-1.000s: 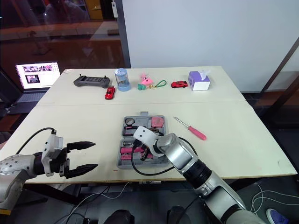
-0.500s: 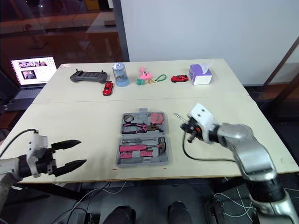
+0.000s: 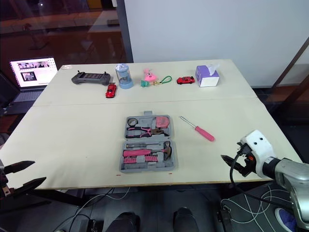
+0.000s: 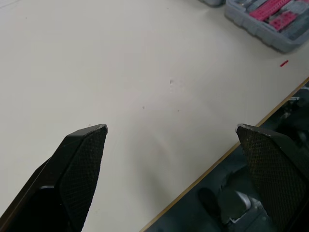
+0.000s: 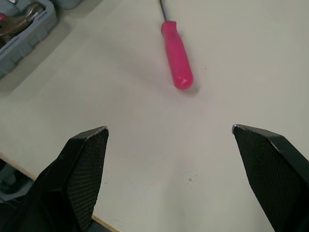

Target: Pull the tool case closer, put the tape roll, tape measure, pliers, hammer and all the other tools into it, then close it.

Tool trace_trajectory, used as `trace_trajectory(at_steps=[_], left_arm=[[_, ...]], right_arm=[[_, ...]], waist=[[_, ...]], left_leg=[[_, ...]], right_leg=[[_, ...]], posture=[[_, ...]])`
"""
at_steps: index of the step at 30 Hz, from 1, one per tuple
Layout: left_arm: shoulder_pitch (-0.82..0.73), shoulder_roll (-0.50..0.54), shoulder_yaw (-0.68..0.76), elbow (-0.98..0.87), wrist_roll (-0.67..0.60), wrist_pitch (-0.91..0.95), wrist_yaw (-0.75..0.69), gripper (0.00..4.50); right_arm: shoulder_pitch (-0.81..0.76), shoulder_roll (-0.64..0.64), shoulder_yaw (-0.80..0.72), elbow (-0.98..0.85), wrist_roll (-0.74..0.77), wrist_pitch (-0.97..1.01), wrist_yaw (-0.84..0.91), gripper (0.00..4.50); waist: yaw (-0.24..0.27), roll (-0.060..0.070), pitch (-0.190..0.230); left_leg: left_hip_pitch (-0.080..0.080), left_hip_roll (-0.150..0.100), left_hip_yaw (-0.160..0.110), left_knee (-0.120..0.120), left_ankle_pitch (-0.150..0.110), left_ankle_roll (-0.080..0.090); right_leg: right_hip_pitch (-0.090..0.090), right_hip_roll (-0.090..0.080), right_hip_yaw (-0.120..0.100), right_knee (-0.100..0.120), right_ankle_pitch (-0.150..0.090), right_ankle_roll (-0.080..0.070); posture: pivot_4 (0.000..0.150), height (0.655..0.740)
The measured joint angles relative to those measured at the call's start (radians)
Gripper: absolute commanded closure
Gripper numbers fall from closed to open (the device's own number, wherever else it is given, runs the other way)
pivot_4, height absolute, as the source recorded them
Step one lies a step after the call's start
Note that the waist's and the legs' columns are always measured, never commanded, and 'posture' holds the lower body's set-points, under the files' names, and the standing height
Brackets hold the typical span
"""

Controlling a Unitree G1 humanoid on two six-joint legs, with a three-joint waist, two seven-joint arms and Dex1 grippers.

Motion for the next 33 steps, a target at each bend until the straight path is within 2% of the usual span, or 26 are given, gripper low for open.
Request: trace_trajectory(at_steps=[8,13,17,25,33], left_arm=[[-0.017,-0.024,-0.055,-0.046,-0.001,0.019,-0.005,0.00],[-0.030,-0.080,-0.157,-0.243,-0.026,0.100,0.018,0.00],[-0.036,-0.135,-0.245,-0.422,-0.064,0.190,0.071,0.00],[-0.059,-0.188,-0.362,-0.678,-0.119,0.297,0.174,0.00],[-0.078,-0.183,-0.387,-0.760,-0.156,0.358,0.225,0.00]], right_arm=[[-0.021,0.003,0.037,-0.003,0.021,0.023,-0.048,0.14],[-0.222,0.083,0.192,0.019,-0.003,0.157,-0.195,0.14],[-0.345,0.138,0.305,0.104,-0.048,0.208,-0.286,0.14],[-0.576,0.234,0.435,0.404,-0.129,0.213,-0.394,0.14],[-0.764,0.250,0.496,0.773,-0.171,0.093,-0.346,0.14]], waist=[[0.002,0.000,0.001],[-0.001,0.000,0.001],[0.004,0.000,0.001],[0.000,0.001,0.002],[-0.003,0.002,0.002]], left_leg=[[0.000,0.000,0.000,0.000,0.000,0.000],[0.000,0.000,-0.001,0.000,0.000,-0.001],[-0.001,0.000,-0.001,0.000,0.000,-0.001],[-0.001,0.000,-0.001,0.000,0.001,-0.001],[-0.001,-0.001,-0.001,0.000,0.001,-0.002]], right_leg=[[0.000,0.000,0.000,0.000,0.000,0.000],[0.000,0.000,0.000,0.000,0.000,0.000],[0.000,0.000,0.000,0.000,0.000,0.000],[-0.001,0.000,0.000,0.000,0.000,0.000],[-0.001,0.000,0.000,0.001,0.001,0.000]], posture=[[0.150,0.7400],[0.150,0.7400],[0.150,0.7400],[0.150,0.7400],[0.150,0.7400]])
